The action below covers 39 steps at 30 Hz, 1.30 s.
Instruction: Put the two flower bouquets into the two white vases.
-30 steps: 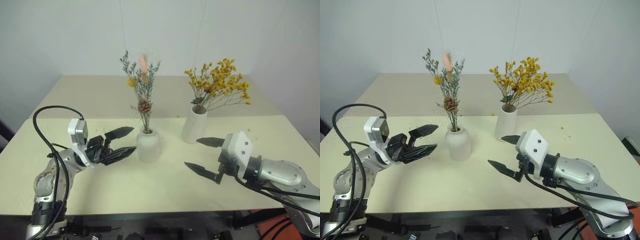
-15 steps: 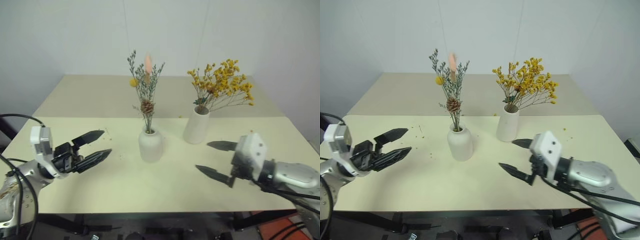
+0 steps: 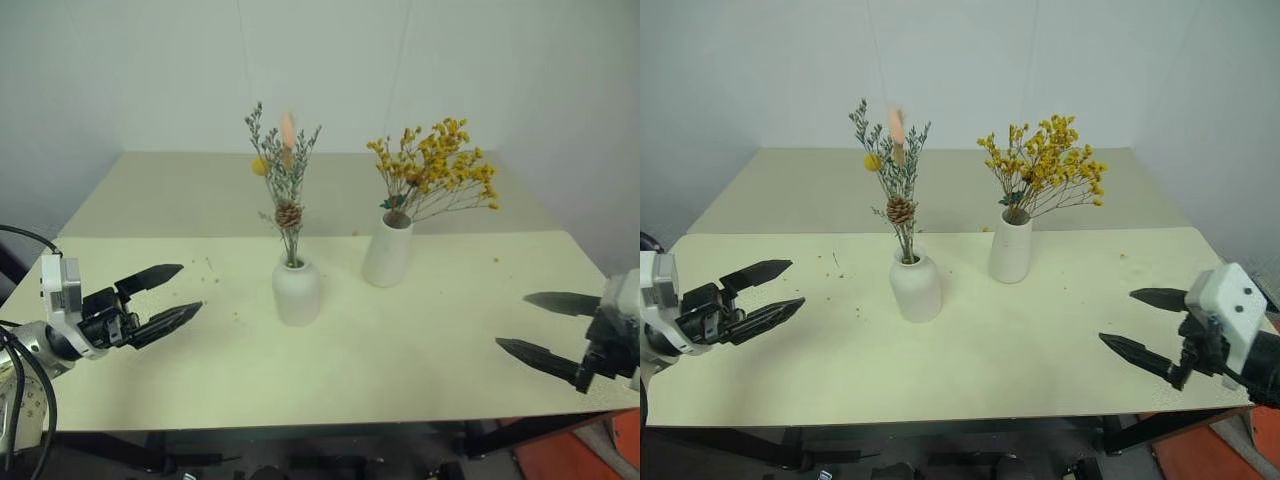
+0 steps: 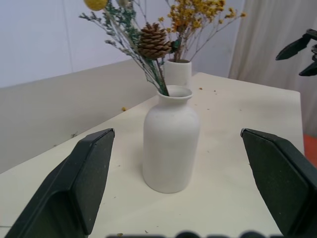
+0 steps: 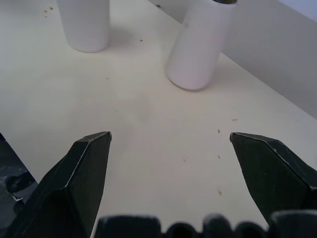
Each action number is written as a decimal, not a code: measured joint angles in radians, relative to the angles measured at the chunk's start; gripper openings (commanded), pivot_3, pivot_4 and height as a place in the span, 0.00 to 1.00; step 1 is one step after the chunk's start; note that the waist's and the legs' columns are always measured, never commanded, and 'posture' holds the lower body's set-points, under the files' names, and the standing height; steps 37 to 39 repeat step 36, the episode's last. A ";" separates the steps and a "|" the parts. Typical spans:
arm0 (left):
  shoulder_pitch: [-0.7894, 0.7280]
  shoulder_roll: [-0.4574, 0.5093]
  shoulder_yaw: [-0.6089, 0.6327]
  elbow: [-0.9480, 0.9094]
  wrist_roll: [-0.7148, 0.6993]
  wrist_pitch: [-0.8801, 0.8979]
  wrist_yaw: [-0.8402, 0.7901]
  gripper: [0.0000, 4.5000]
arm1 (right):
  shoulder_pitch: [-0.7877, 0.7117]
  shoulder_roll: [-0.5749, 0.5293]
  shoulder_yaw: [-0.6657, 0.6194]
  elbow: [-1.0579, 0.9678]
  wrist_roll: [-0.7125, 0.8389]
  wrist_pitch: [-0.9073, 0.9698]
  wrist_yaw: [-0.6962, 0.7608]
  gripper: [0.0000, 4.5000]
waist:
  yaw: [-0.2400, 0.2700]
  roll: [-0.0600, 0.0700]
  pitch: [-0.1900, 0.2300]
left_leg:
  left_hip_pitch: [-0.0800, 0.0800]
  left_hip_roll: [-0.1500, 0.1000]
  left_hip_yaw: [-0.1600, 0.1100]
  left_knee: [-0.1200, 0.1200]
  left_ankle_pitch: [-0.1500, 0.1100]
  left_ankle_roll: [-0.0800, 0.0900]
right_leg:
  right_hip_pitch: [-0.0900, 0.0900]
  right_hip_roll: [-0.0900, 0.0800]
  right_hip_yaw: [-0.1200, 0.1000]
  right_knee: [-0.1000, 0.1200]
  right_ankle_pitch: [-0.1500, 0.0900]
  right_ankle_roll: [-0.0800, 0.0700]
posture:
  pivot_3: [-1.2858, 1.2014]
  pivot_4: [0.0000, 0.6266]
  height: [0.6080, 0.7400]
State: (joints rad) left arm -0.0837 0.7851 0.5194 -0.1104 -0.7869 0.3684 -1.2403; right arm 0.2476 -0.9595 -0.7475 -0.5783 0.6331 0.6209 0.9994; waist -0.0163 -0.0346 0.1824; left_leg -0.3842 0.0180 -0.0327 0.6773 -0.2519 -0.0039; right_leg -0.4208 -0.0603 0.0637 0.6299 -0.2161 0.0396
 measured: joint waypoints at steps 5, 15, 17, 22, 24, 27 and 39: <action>-0.029 0.014 -0.008 0.035 0.027 -0.025 -0.009 0.99 | 0.005 0.000 -0.015 0.001 -0.007 -0.003 0.001 1.00 | 0.001 0.000 0.000 | 0.000 0.000 0.001 0.000 0.000 0.000 | 0.000 0.000 0.001 0.000 0.000 0.001 | 0.52 0.24 1.00; -0.103 0.079 -0.009 0.067 0.032 -0.018 0.004 0.99 | -0.028 -0.025 -0.051 -0.046 0.027 -0.005 0.020 1.00 | 0.002 0.000 0.000 | 0.000 0.000 0.002 0.000 0.000 0.000 | 0.000 0.000 0.002 0.000 0.000 0.001 | 0.52 0.24 1.00; -0.103 0.113 -0.010 0.098 0.041 -0.021 -0.026 0.99 | -0.027 -0.027 -0.055 -0.048 0.038 0.001 0.020 1.00 | 0.001 0.000 0.000 | 0.000 0.000 0.003 0.000 0.000 0.000 | -0.001 0.000 0.002 0.000 0.000 0.001 | 0.52 0.24 1.00; -0.093 0.167 -0.008 0.154 0.075 -0.036 -0.101 0.99 | -0.007 -0.027 -0.053 -0.069 0.039 0.009 0.025 1.00 | -0.001 0.000 0.000 | 0.000 0.001 0.003 0.000 0.000 0.000 | -0.001 0.000 0.002 0.000 0.000 0.001 | 0.52 0.24 1.00; -0.089 0.164 -0.003 0.152 0.074 -0.036 -0.094 0.99 | -0.001 -0.027 -0.043 -0.063 0.035 0.008 0.029 1.00 | 0.000 0.000 0.000 | 0.000 0.001 0.003 0.000 0.000 0.000 | 0.000 0.000 0.002 0.000 0.000 0.001 | 0.52 0.24 1.00; -0.052 0.145 0.006 0.132 0.077 -0.037 -0.081 0.99 | 0.001 -0.027 -0.033 -0.059 0.027 0.009 0.028 1.00 | 0.001 0.000 0.000 | 0.000 0.001 0.003 0.000 0.000 0.000 | -0.001 0.000 0.002 0.000 0.000 0.001 | 0.52 0.24 1.00; -0.151 0.128 -0.053 0.187 0.104 -0.064 -0.085 0.99 | 0.005 -0.014 -0.023 -0.080 0.056 0.027 -0.007 1.00 | 0.004 -0.001 -0.001 | 0.000 0.001 0.004 0.000 0.000 0.000 | -0.001 0.000 0.002 0.000 0.000 0.001 | 0.52 0.24 1.00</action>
